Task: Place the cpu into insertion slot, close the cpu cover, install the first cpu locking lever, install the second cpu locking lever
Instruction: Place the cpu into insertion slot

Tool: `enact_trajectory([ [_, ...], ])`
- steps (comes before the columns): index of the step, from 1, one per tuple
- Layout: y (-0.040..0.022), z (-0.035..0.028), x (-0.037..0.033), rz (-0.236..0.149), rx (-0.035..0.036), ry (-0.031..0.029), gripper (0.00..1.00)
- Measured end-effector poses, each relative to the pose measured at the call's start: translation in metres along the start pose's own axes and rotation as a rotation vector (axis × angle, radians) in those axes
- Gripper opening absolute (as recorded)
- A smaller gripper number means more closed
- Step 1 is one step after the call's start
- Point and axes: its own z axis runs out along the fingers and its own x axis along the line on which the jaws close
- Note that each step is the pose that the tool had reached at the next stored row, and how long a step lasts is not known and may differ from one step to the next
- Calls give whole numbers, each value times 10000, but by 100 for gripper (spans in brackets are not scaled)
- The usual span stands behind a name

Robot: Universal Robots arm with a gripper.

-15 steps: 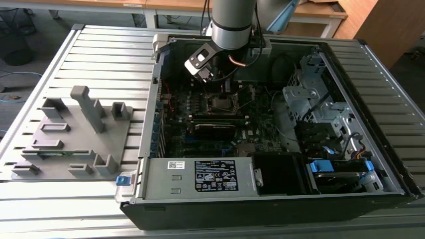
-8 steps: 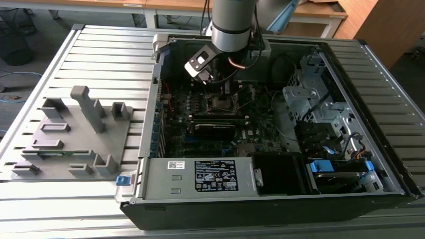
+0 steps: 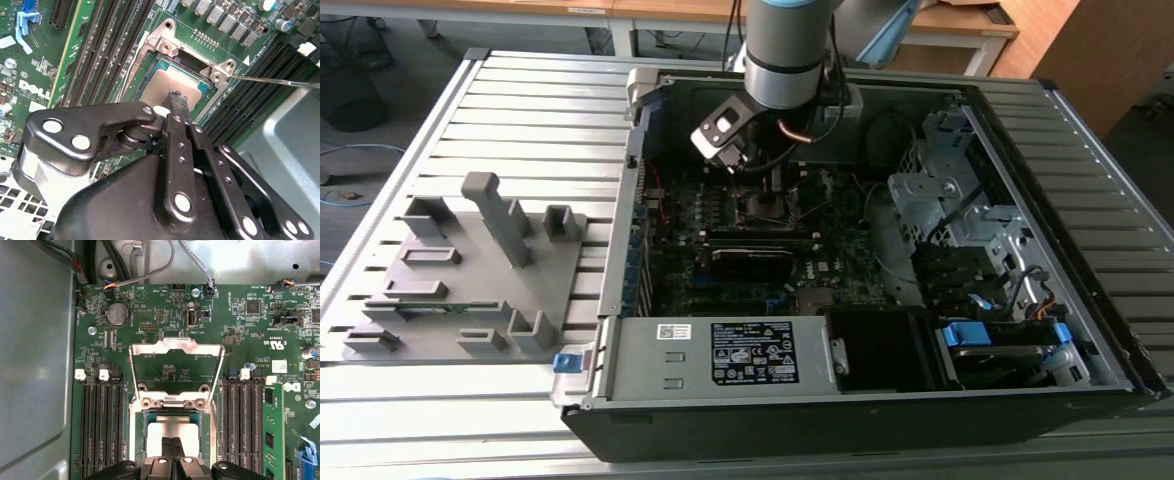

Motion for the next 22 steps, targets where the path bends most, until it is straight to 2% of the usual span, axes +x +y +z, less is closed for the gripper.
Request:
enact_trajectory([
  [9, -4, 27, -1, 0, -1, -14, 11],
  [14, -11, 71, -3, 0, 1, -29, 11],
  [22, -14, 100, -7, 0, 10, -49, 11],
])
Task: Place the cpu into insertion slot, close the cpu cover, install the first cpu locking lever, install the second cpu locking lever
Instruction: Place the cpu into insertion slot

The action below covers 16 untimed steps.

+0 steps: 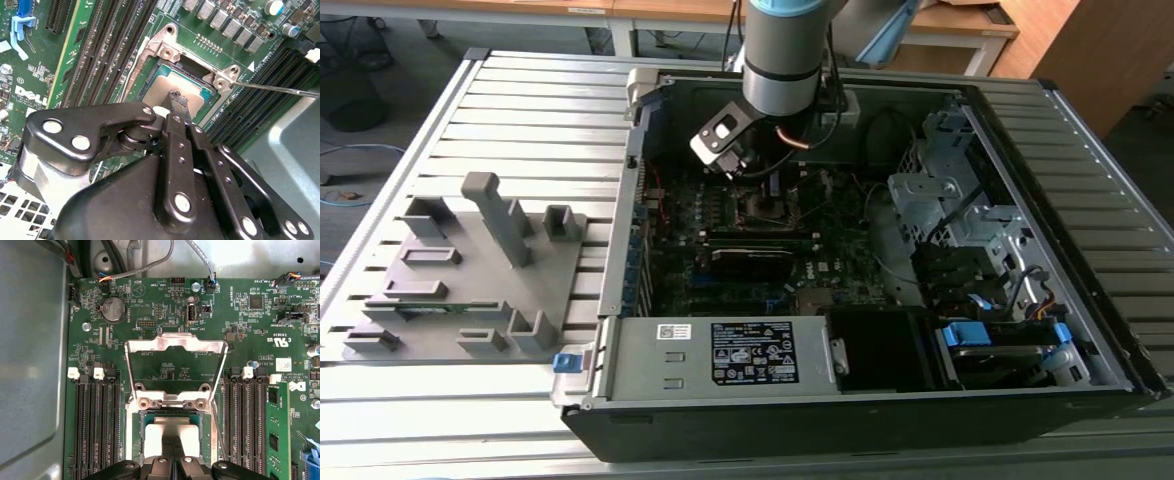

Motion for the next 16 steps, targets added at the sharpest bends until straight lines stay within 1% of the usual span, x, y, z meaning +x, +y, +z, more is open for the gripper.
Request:
enact_trajectory([
  [5, -1, -2, -2, 0, 1, -3, 11],
  [8, 5, -26, 7, 2, -25, 43, 11],
  [11, 6, -99, 7, 1, -12, 19, 11],
  [15, 9, -185, 9, 1, -11, 18, 11],
  [16, 9, -198, 9, 1, -11, 18, 11],
])
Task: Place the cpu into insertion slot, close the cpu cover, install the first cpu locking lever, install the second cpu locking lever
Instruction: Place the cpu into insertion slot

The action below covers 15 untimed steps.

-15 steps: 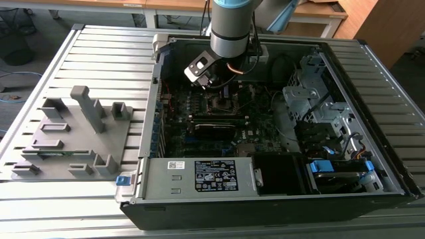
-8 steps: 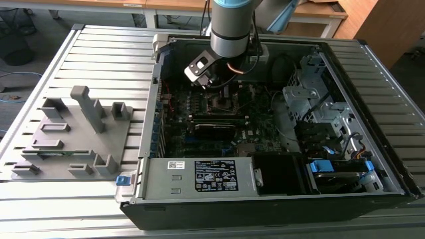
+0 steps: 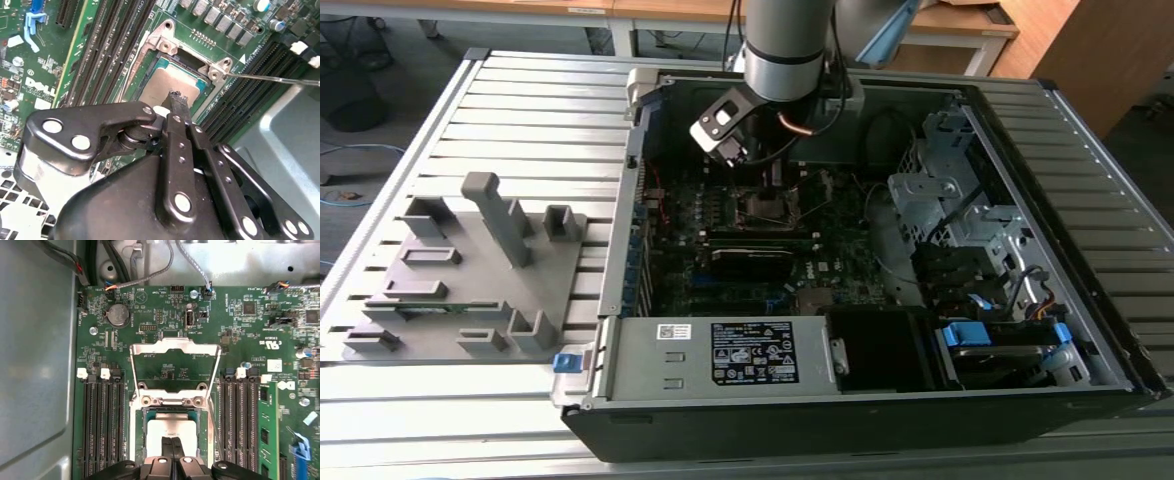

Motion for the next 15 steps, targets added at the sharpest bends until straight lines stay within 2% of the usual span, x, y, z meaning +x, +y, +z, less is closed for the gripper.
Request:
enact_trajectory([
  [15, 2, -38, 1, 0, 0, 0, 11],
])
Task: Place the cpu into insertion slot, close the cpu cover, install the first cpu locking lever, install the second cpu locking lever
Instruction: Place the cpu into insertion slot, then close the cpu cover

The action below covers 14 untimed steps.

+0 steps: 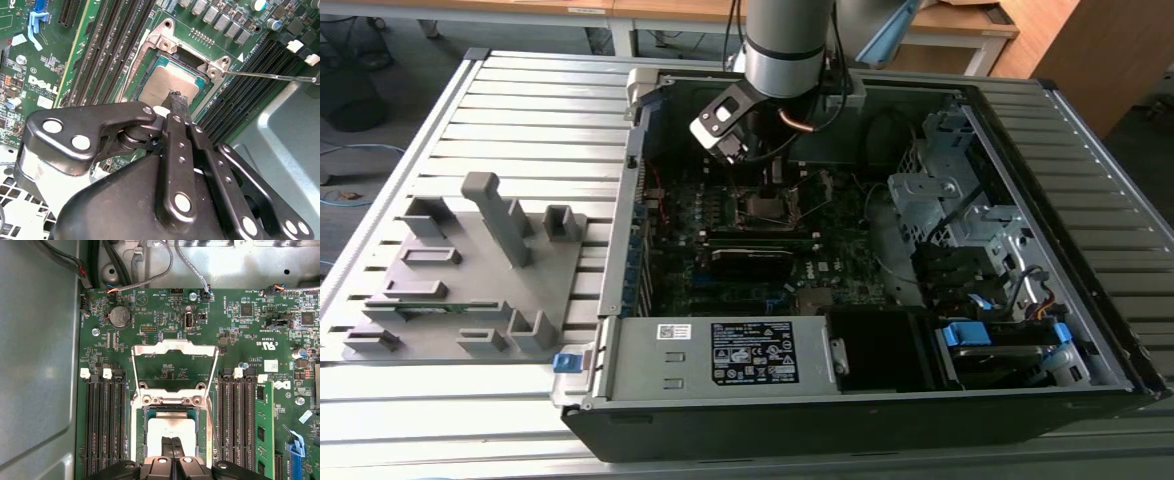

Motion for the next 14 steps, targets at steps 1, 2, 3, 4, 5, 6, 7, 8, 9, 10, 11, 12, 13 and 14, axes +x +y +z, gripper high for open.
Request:
enact_trajectory([
  [1, 0, -1, 0, -1, 0, 0, 11],
  [2, 0, -1, 0, 0, 0, 0, 11],
  [3, 0, -1, 0, 0, 0, 0, 11],
  [4, 0, -2, 0, 0, -1, 0, 11],
  [5, 0, -10, 0, 0, 4, -6, 11],
  [6, 0, -16, 0, 0, 2, -4, 11],
  [7, 1, -16, 1, 0, 0, 1, 11],
  [8, 1, -16, 1, 0, -1, 2, 11],
  [9, 1, -16, 1, 0, -1, 2, 11],
  [10, 1, -24, 1, 0, 0, 0, 11],
  [11, 1, -30, 1, -1, 0, 0, 11],
  [12, 1, -30, 1, 0, 0, 0, 11],
  [13, 1, -32, 1, 0, 0, -1, 11],
  [14, 1, -35, 1, 0, 2, -3, 11],
])
